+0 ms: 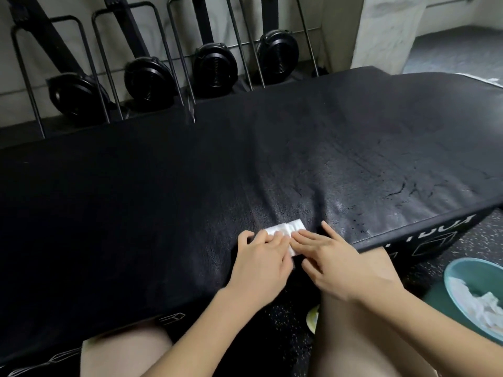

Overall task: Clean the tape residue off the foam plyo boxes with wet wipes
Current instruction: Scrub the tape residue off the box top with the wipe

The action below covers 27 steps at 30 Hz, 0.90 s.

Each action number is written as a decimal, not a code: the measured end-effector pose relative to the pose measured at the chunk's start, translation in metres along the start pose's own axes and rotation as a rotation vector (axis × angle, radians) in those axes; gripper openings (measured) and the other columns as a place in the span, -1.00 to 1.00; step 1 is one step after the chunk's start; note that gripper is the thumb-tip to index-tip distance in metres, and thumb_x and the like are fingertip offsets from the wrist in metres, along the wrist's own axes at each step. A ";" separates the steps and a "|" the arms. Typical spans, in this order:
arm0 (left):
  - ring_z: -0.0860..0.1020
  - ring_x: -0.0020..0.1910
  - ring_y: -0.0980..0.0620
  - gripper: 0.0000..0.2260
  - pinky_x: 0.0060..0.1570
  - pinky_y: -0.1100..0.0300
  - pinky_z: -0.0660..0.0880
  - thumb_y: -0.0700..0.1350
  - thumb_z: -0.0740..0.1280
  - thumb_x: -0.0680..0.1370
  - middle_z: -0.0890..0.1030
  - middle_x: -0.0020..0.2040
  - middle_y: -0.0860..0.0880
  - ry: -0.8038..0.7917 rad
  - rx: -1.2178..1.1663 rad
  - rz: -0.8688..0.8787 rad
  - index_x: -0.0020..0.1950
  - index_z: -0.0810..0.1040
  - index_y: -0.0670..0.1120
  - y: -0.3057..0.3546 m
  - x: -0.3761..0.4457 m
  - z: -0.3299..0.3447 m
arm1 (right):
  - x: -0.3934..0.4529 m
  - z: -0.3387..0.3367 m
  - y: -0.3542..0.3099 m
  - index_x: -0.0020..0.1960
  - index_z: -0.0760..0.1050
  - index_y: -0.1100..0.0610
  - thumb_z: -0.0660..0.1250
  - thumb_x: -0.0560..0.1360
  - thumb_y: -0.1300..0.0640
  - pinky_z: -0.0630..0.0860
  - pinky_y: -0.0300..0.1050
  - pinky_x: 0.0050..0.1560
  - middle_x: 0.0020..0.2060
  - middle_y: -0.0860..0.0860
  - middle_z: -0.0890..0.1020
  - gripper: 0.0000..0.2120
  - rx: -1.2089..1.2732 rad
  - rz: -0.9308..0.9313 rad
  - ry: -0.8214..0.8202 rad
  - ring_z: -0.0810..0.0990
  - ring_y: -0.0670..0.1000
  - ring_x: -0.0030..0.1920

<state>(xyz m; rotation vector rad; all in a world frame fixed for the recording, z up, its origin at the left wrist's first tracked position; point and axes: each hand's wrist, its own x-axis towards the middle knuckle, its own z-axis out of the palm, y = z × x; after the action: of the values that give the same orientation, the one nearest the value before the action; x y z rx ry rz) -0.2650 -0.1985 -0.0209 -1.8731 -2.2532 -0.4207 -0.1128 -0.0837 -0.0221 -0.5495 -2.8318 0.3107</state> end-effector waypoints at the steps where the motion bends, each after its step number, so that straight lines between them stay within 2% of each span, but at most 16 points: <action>1: 0.53 -0.01 0.07 -0.69 0.14 -0.03 0.36 0.02 0.12 0.59 0.66 0.02 0.10 0.028 -0.010 0.009 0.10 0.64 0.03 0.006 -0.008 0.000 | -0.011 0.004 -0.001 0.33 0.58 0.01 0.11 0.45 0.00 0.17 0.07 0.50 0.25 -0.15 0.63 -0.48 -0.004 -0.005 0.037 0.52 -0.13 0.35; 2: 0.53 -0.03 0.08 -0.72 0.11 -0.02 0.37 0.02 0.15 0.60 0.66 0.00 0.11 0.061 -0.015 0.018 0.07 0.65 0.04 0.011 -0.016 0.000 | -0.021 0.008 -0.002 0.29 0.61 -0.01 0.16 0.43 0.00 0.24 0.05 0.51 0.23 -0.17 0.64 -0.51 0.022 0.005 0.054 0.54 -0.13 0.32; 6: 0.53 -0.09 0.09 -0.82 0.03 0.04 0.39 0.05 0.27 0.59 0.67 -0.07 0.15 0.179 -0.020 0.049 -0.03 0.66 0.05 0.018 -0.031 0.008 | -0.038 0.016 -0.004 0.23 0.64 -0.08 0.24 0.48 -0.08 0.18 0.00 0.48 0.23 -0.22 0.63 -0.62 0.052 0.027 0.093 0.56 -0.18 0.30; 8: 0.54 -0.09 0.10 -0.85 0.02 0.03 0.40 0.06 0.33 0.56 0.67 -0.01 0.18 0.205 -0.034 0.056 -0.01 0.66 0.07 0.014 -0.032 0.010 | -0.033 0.015 -0.004 0.13 0.68 -0.13 0.26 0.53 -0.18 0.22 -0.04 0.46 0.17 -0.26 0.66 -0.70 0.031 0.028 0.132 0.57 -0.20 0.26; 11: 0.54 -0.06 0.11 -0.88 0.03 0.04 0.39 0.06 0.38 0.52 0.65 0.03 0.20 0.191 -0.052 0.067 0.01 0.65 0.09 0.009 -0.031 0.010 | -0.021 0.013 -0.002 -0.01 0.70 -0.17 0.22 0.54 -0.31 0.30 -0.14 0.33 0.05 -0.26 0.69 -0.66 0.021 0.026 0.160 0.64 -0.15 0.12; 13: 0.54 -0.02 0.11 -0.87 0.09 0.05 0.37 0.04 0.39 0.51 0.63 0.04 0.20 0.164 -0.090 0.076 0.01 0.64 0.08 0.006 -0.030 0.009 | -0.014 0.013 0.003 0.04 0.69 -0.15 0.23 0.50 -0.34 0.37 -0.18 0.18 0.04 -0.24 0.69 -0.62 0.002 -0.008 0.153 0.62 -0.10 0.05; 15: 0.52 0.06 0.11 -0.79 0.16 0.06 0.34 0.04 0.39 0.49 0.59 0.12 0.20 0.084 -0.105 0.098 0.10 0.61 0.07 0.003 -0.032 0.005 | -0.011 0.012 0.008 0.12 0.62 -0.11 0.32 0.42 -0.31 0.45 -0.16 0.08 0.08 -0.22 0.65 -0.60 -0.025 -0.063 0.104 0.59 -0.05 0.06; 18: 0.45 0.26 0.03 -0.50 0.24 0.02 0.35 -0.01 0.34 0.49 0.44 0.40 0.08 -0.060 0.033 0.125 0.43 0.41 0.00 -0.006 -0.041 0.001 | -0.011 0.016 0.008 0.23 0.50 -0.04 0.51 0.31 -0.20 0.46 -0.08 0.14 0.20 -0.12 0.54 -0.44 -0.159 -0.066 0.024 0.51 0.02 0.17; 19: 0.44 0.30 -0.02 -0.46 0.24 -0.01 0.38 -0.08 0.27 0.51 0.40 0.45 0.00 -0.069 0.088 0.119 0.50 0.33 -0.03 -0.010 -0.044 0.001 | -0.010 0.019 0.006 0.24 0.47 -0.01 0.51 0.34 -0.12 0.42 -0.06 0.16 0.23 -0.07 0.52 -0.47 -0.214 -0.050 0.047 0.50 0.05 0.20; 21: 0.44 0.35 -0.11 -0.41 0.25 -0.07 0.42 -0.17 0.19 0.50 0.39 0.47 -0.11 -0.090 0.151 0.067 0.55 0.26 -0.05 -0.016 -0.047 -0.002 | -0.007 0.027 0.002 0.22 0.45 0.03 0.37 0.44 0.07 0.38 -0.01 0.13 0.24 -0.02 0.53 -0.64 -0.285 -0.045 0.182 0.52 0.11 0.20; 22: 0.41 0.39 -0.16 -0.36 0.28 -0.11 0.41 -0.17 0.27 0.48 0.37 0.48 -0.15 -0.131 0.176 0.029 0.57 0.22 -0.03 -0.017 -0.045 -0.005 | -0.005 0.029 0.001 0.22 0.46 0.03 0.30 0.45 0.12 0.38 0.01 0.10 0.22 -0.02 0.55 -0.66 -0.300 -0.052 0.239 0.53 0.13 0.18; 24: 0.22 0.51 -0.27 -0.16 0.39 -0.21 0.26 -0.11 0.42 0.46 0.22 0.55 -0.22 -0.216 0.252 -0.052 0.62 0.01 0.01 -0.020 -0.042 -0.015 | -0.001 0.029 0.001 0.23 0.49 0.04 0.22 0.45 0.17 0.42 0.05 0.03 0.19 -0.03 0.57 -0.65 -0.318 -0.095 0.307 0.54 0.13 0.13; 26: 0.02 0.57 -0.30 -0.10 0.48 -0.25 0.06 -0.12 0.37 0.53 0.02 0.60 -0.25 -0.260 0.295 -0.066 0.61 -0.24 0.05 -0.019 -0.040 -0.022 | 0.005 0.027 0.002 0.24 0.48 0.04 0.15 0.46 0.21 0.45 0.07 -0.04 0.15 -0.03 0.59 -0.62 -0.331 -0.145 0.352 0.55 0.14 0.09; 27: 0.00 0.58 -0.30 -0.10 0.49 -0.25 0.04 -0.15 0.36 0.54 0.00 0.60 -0.26 -0.246 0.299 -0.063 0.60 -0.27 0.06 -0.018 -0.038 -0.026 | 0.009 0.025 0.003 0.25 0.47 0.04 0.12 0.46 0.22 0.46 0.07 -0.06 0.14 -0.03 0.59 -0.60 -0.330 -0.157 0.365 0.55 0.15 0.07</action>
<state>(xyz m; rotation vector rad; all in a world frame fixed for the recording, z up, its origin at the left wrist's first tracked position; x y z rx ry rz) -0.2763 -0.2458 -0.0100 -1.7840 -2.3714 0.1429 -0.1262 -0.0812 -0.0445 -0.3915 -2.5544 -0.2658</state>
